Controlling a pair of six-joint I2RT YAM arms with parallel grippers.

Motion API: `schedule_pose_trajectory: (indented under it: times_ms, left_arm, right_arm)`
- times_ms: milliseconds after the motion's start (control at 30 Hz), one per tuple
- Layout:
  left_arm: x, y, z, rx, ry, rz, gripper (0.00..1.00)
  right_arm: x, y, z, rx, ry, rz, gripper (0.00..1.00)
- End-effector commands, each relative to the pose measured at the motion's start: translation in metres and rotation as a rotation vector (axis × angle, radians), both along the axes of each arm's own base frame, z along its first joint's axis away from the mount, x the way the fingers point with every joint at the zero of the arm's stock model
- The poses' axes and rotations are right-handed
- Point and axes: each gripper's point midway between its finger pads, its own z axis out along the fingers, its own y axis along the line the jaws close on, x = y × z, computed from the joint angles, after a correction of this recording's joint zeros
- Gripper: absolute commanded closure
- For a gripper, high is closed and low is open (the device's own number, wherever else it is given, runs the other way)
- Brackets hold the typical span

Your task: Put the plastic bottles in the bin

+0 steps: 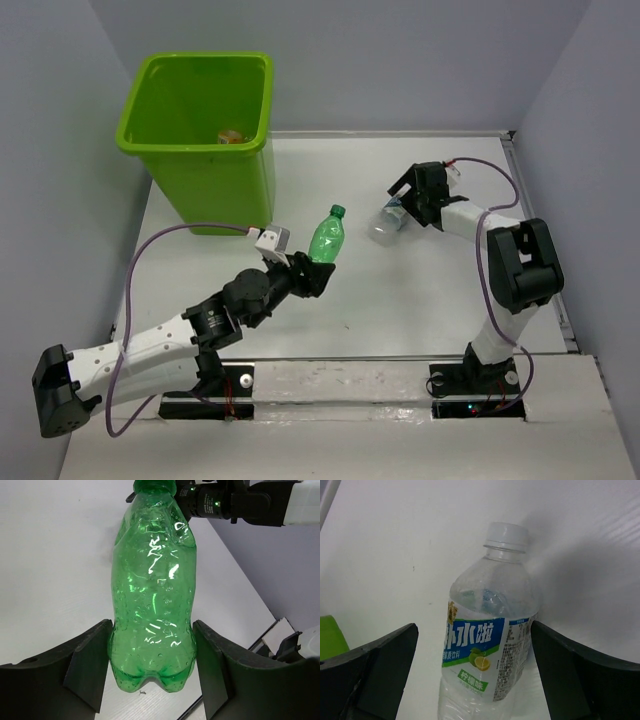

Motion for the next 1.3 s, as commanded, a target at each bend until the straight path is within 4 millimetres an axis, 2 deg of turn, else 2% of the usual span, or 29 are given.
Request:
schedule_pose_trajectory:
  times_ms: [0,33,100,167,233,267,333,367,467,500,533,567,600,667,700,733,767,800,833,933,967,1000,1033,1067,1100,1167,1200,1233,1267]
  left_arm:
    - [0.005,0.005,0.055,-0.073,-0.092,0.031,0.59]
    - [0.005,0.006,0.068,-0.078,-0.118,0.032,0.59]
    - [0.008,0.006,0.079,-0.066,-0.14,0.042,0.59]
    - [0.012,0.006,0.088,-0.052,-0.158,0.054,0.59]
    - [0.017,0.007,0.107,-0.048,-0.191,0.077,0.59]
    - [0.02,0.01,0.123,-0.063,-0.21,0.098,0.59]
    - [0.025,0.01,0.134,-0.054,-0.226,0.116,0.59]
    - [0.027,0.013,0.151,-0.075,-0.242,0.132,0.59]
    - [0.037,0.019,0.174,-0.08,-0.275,0.186,0.6]
    - [0.041,0.022,0.194,-0.109,-0.3,0.209,0.6]
    - [0.047,0.028,0.205,-0.108,-0.328,0.24,0.6]
    - [0.053,0.032,0.226,-0.137,-0.351,0.27,0.6]
    - [0.065,0.043,0.235,-0.139,-0.367,0.316,0.6]
    - [0.081,0.047,0.261,-0.159,-0.402,0.331,0.6]
    - [0.09,0.053,0.267,-0.159,-0.408,0.353,0.6]
    - [0.106,0.071,0.273,-0.153,-0.413,0.418,0.6]
    - [0.111,0.079,0.29,-0.187,-0.425,0.438,0.6]
    - [0.126,0.082,0.288,-0.178,-0.418,0.462,0.6]
    - [0.14,0.101,0.294,-0.177,-0.427,0.525,0.6]
    - [0.17,0.12,0.307,-0.181,-0.419,0.585,0.6]
    - [0.18,0.141,0.318,-0.172,-0.422,0.638,0.6]
    - [0.198,0.142,0.307,-0.142,-0.39,0.646,0.6]
    - [0.208,0.159,0.308,-0.115,-0.373,0.685,0.6]
    - [0.217,0.155,0.299,-0.106,-0.353,0.684,0.6]
    - [0.234,0.168,0.286,-0.075,-0.3,0.715,0.6]
    - [0.245,0.176,0.268,-0.062,-0.246,0.709,0.6]
    - [0.251,0.187,0.261,-0.07,-0.223,0.729,0.57]
    - [0.253,0.19,0.255,-0.066,-0.211,0.735,0.54]
    - [0.254,0.194,0.243,-0.049,-0.178,0.749,0.46]
  right_arm:
    - [0.016,-0.001,0.003,-0.107,0.017,0.07,0.0]
    - [0.018,0.0,-0.004,-0.145,0.046,0.115,0.0]
    - [0.023,0.002,-0.008,-0.192,0.067,0.172,0.0]
    - [0.019,0.004,-0.021,-0.213,0.111,0.223,0.0]
    - [0.016,0.003,-0.023,-0.242,0.126,0.258,0.0]
    - [0.013,0.004,-0.024,-0.248,0.128,0.28,0.0]
    - [0.009,-0.001,-0.027,-0.295,0.144,0.308,0.0]
    - [0.008,-0.004,-0.024,-0.312,0.14,0.313,0.0]
    - [0.005,-0.015,-0.02,-0.382,0.151,0.315,0.11]
    - [0.004,-0.017,-0.015,-0.394,0.143,0.313,0.17]
    - [0.003,-0.019,-0.011,-0.405,0.134,0.312,0.31]
    - [0.0,-0.022,-0.01,-0.415,0.135,0.307,0.38]
    - [-0.001,-0.022,0.001,-0.414,0.108,0.303,0.46]
    - [-0.006,-0.022,0.009,-0.41,0.077,0.314,0.53]
    - [-0.009,-0.021,0.014,-0.407,0.057,0.321,0.55]
    - [-0.012,-0.019,0.036,-0.392,-0.008,0.324,0.6]
    - [-0.012,-0.013,0.048,-0.368,-0.062,0.338,0.61]
    - [-0.023,-0.011,0.047,-0.348,-0.071,0.353,0.64]
    - [-0.026,-0.003,0.075,-0.322,-0.162,0.367,0.65]
    - [-0.048,0.011,0.105,-0.27,-0.267,0.4,0.66]
    - [-0.055,0.019,0.112,-0.257,-0.287,0.422,0.66]
    - [-0.059,0.019,0.118,-0.249,-0.304,0.421,0.66]
    - [-0.068,0.024,0.132,-0.236,-0.345,0.439,0.66]
    - [-0.069,0.025,0.131,-0.234,-0.343,0.443,0.66]
    - [-0.076,0.029,0.148,-0.227,-0.389,0.453,0.66]
    - [-0.084,0.033,0.169,-0.214,-0.441,0.465,0.66]
    - [-0.091,0.036,0.188,-0.204,-0.49,0.473,0.66]
    - [-0.093,0.037,0.197,-0.197,-0.511,0.476,0.66]
    - [-0.097,0.042,0.217,-0.185,-0.554,0.491,0.66]
